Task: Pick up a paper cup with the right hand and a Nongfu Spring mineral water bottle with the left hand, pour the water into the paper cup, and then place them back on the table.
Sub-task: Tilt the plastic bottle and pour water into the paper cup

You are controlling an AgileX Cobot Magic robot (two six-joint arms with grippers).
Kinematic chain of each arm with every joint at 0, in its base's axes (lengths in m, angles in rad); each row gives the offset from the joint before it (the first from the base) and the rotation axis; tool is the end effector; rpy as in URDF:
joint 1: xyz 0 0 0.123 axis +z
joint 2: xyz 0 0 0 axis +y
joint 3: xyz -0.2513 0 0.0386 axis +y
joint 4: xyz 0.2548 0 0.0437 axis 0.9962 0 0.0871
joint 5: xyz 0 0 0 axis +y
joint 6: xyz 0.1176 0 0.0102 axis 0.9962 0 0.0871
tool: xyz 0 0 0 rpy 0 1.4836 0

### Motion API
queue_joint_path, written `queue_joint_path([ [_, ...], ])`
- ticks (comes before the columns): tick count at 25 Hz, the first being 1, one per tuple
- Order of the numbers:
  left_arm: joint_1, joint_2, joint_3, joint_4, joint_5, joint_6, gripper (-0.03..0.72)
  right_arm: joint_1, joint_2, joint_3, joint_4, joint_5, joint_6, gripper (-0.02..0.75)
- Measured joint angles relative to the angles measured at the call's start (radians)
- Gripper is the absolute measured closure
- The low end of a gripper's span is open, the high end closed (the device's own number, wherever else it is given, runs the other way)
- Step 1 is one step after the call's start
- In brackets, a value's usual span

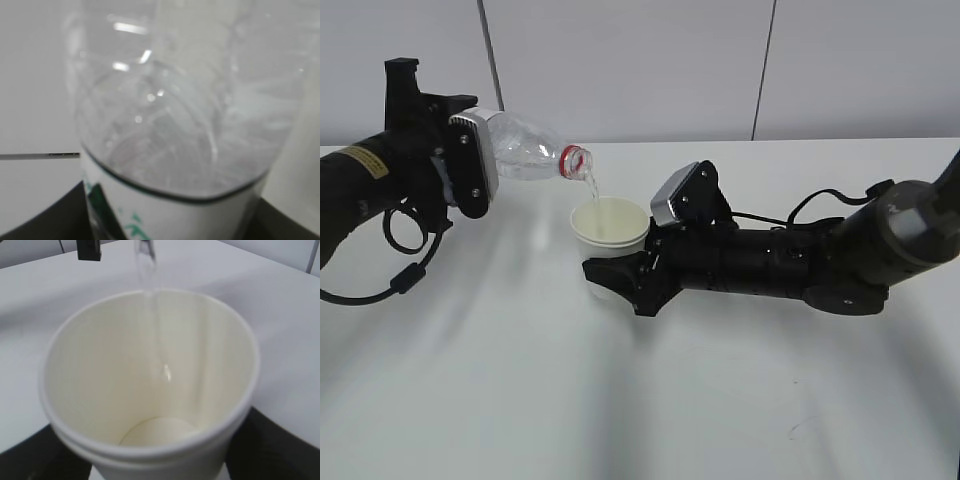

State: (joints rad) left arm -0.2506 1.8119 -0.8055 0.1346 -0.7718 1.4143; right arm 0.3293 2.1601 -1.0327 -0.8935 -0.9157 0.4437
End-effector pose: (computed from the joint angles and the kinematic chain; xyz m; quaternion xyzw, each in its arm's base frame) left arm 0.3720 -0.1066 0.1480 0.6040 0.4589 0.3548 0.5466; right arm 0.3621 0.2008 0.0666 -0.3847 0.6993 0.3015 0.5216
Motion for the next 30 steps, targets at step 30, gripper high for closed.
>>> queue_joint_path([
  [30, 0.0, 0.0, 0.0, 0.0, -0.022, 0.042, 0.291, 0.0, 0.0, 0.0, -0.007, 0.008, 0.002, 0.219],
])
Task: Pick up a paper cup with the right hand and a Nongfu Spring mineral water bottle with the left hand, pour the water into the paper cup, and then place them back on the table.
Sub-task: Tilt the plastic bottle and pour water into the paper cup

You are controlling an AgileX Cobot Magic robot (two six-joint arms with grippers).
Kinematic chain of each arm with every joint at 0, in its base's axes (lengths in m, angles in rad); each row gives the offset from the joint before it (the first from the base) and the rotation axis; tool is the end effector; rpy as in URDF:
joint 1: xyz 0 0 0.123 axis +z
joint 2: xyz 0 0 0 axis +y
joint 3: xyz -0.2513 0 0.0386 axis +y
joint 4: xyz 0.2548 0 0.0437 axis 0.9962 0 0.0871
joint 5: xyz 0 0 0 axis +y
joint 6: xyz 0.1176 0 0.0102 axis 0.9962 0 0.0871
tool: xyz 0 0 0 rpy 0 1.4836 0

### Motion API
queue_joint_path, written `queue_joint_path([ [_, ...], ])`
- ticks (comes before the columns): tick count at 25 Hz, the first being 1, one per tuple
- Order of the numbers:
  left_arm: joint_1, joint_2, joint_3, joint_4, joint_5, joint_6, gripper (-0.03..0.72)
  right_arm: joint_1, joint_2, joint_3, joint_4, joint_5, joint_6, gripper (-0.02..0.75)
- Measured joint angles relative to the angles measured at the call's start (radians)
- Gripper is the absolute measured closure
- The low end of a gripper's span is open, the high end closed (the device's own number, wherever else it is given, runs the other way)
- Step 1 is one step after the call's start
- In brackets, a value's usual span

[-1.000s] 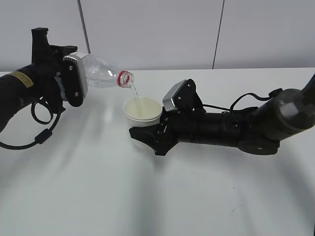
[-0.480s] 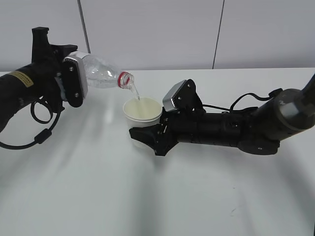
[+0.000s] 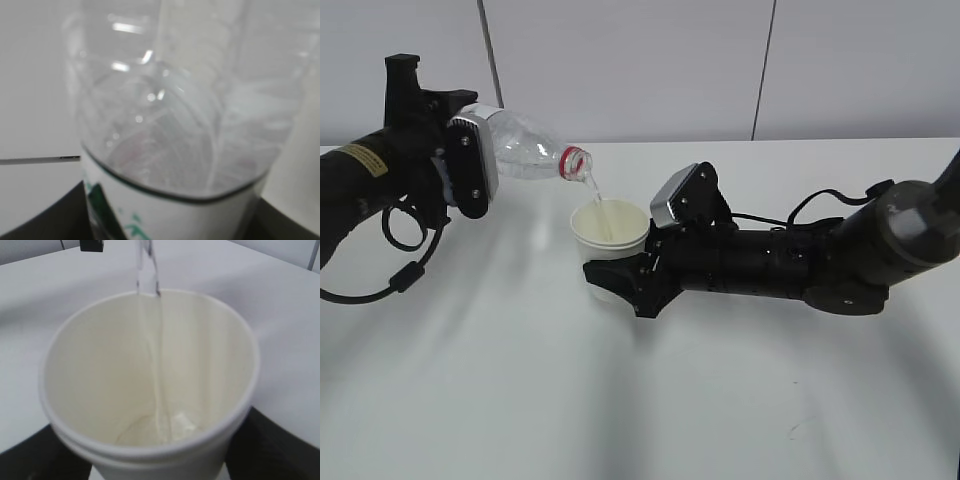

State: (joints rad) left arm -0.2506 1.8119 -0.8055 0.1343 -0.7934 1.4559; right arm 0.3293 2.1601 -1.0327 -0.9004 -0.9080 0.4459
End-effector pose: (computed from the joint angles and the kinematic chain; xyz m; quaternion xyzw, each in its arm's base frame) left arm 0.3723 -0.1069 0.1506 0.6079 0.4417 0.3701 0.5462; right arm 0.3617 0.2006 0.0656 -0.3872 0.7011 0.2998 0.5184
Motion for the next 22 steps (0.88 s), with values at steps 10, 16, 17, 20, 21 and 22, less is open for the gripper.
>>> queue_joint_path([
  [10, 0.0, 0.0, 0.0, 0.0, 0.0, 0.007, 0.291, 0.0, 0.0, 0.0, -0.003, 0.0, 0.0, 0.219],
  [16, 0.0, 0.0, 0.0, 0.0, -0.001, 0.008, 0.291, 0.0, 0.0, 0.0, -0.003, 0.004, 0.0, 0.22],
  [17, 0.0, 0.0, 0.0, 0.0, -0.001, 0.008, 0.291, 0.0, 0.0, 0.0, -0.003, 0.004, 0.0, 0.22],
  [20, 0.0, 0.0, 0.0, 0.0, -0.001, 0.008, 0.292, 0.0, 0.0, 0.0, -0.003, 0.006, 0.0, 0.22],
  [21, 0.0, 0.0, 0.0, 0.0, -0.001, 0.008, 0.292, 0.0, 0.0, 0.0, -0.003, 0.005, 0.0, 0.22],
  [22, 0.0, 0.0, 0.0, 0.0, -0.001, 0.008, 0.292, 0.0, 0.0, 0.0, -0.003, 0.005, 0.0, 0.22],
])
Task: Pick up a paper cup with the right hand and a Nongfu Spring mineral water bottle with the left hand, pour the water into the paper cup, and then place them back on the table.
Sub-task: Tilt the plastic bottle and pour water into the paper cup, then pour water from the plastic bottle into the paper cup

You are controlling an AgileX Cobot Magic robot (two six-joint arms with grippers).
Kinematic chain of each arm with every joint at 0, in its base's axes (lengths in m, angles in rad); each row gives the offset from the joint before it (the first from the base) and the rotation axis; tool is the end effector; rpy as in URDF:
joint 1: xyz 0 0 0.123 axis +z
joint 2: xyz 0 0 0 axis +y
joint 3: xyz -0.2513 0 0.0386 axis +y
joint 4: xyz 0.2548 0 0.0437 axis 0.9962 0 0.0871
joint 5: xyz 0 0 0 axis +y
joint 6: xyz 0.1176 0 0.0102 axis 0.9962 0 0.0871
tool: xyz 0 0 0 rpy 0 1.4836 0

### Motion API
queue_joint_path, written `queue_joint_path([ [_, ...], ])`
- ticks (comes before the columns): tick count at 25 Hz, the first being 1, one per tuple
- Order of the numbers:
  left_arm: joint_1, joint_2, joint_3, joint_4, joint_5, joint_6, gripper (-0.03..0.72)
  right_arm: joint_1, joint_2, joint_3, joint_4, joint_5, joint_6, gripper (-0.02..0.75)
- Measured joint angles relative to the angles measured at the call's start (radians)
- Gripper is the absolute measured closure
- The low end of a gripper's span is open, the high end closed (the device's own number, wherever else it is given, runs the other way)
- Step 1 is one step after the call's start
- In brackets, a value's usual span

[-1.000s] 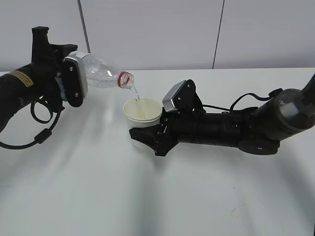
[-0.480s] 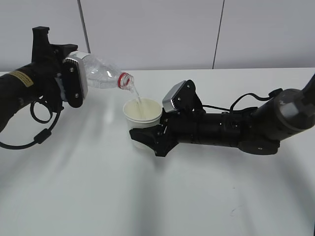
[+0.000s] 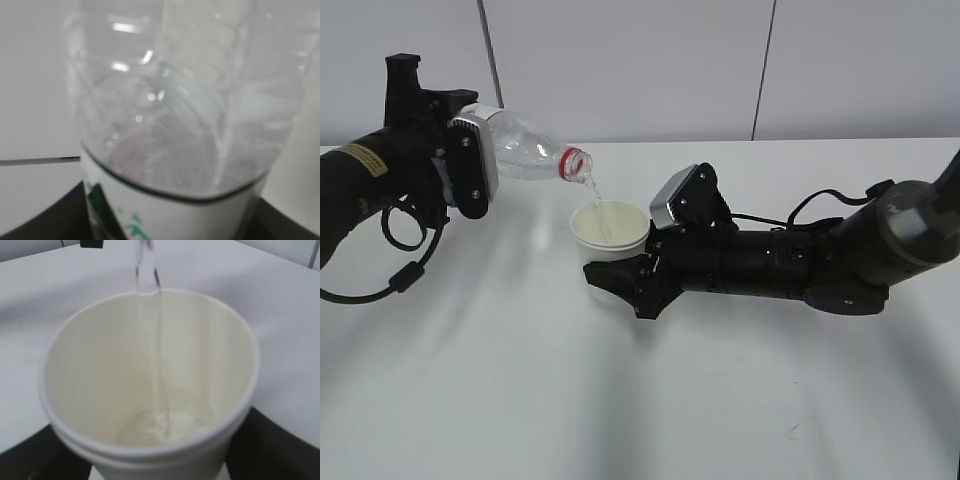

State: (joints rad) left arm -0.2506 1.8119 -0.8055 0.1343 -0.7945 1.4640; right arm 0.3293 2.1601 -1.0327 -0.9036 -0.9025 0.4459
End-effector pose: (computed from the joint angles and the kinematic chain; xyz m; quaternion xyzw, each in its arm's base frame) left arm 0.3723 -0.1069 0.1507 0.6094 0.4390 0.3725 0.5451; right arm 0.3616 0.2005 0.0649 -0.3888 0.7023 0.2981 0.5165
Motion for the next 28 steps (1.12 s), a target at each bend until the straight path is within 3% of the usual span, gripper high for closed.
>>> queue_joint_path([
  [28, 0.0, 0.0, 0.0, 0.0, -0.007, 0.022, 0.292, 0.0, 0.0, 0.0, -0.004, 0.002, 0.0, 0.22],
])
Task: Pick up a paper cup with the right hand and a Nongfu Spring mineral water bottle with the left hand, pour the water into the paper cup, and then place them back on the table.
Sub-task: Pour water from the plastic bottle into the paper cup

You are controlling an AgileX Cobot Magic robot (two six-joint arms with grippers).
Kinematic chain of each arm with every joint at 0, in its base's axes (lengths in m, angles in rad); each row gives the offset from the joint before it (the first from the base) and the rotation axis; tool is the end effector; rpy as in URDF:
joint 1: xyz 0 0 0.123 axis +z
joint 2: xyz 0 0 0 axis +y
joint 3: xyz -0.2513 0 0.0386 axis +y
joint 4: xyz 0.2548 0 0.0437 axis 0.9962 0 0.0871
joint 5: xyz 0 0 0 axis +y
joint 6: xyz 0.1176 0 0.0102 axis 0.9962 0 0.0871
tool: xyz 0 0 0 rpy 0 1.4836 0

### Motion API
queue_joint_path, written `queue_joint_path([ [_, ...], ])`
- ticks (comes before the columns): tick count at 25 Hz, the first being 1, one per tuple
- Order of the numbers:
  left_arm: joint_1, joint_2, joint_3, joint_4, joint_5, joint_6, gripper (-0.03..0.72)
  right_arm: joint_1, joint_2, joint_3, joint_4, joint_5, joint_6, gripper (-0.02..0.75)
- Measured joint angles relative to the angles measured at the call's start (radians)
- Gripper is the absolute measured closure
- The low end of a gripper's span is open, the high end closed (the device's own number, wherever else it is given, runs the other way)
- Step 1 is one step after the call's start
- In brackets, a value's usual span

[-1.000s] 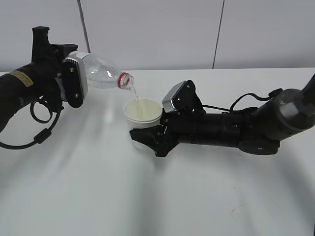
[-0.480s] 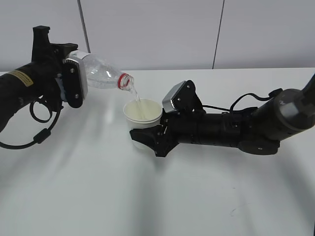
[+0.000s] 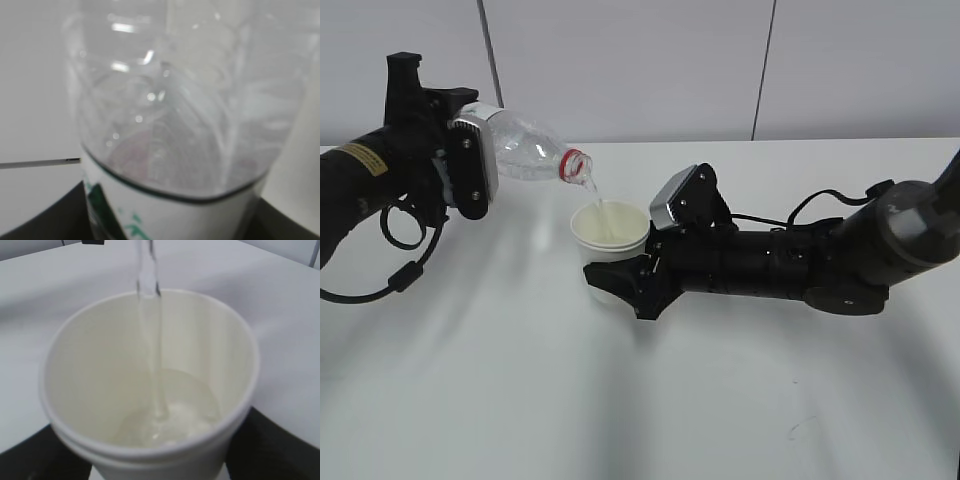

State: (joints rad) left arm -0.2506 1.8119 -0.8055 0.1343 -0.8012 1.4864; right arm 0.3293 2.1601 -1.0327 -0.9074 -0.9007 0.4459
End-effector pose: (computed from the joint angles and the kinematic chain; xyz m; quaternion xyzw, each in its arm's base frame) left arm 0.3724 -0.1070 0.1515 0.6126 0.4307 0.3798 0.5431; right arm 0.3614 0.2005 0.0646 -0.3906 0.7023 0.2976 0.5155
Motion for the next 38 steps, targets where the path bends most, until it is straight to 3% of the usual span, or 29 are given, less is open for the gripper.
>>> queue_joint_path([
  [24, 0.0, 0.0, 0.0, -0.002, -0.001, 0.0, 0.292, 0.0, 0.0, 0.0, -0.007, 0.001, 0.0, 0.22],
  [38, -0.028, 0.0, 0.0, -0.059, -0.007, 0.0, 0.292, 0.0, 0.0, 0.0, -0.009, 0.001, 0.0, 0.22],
])
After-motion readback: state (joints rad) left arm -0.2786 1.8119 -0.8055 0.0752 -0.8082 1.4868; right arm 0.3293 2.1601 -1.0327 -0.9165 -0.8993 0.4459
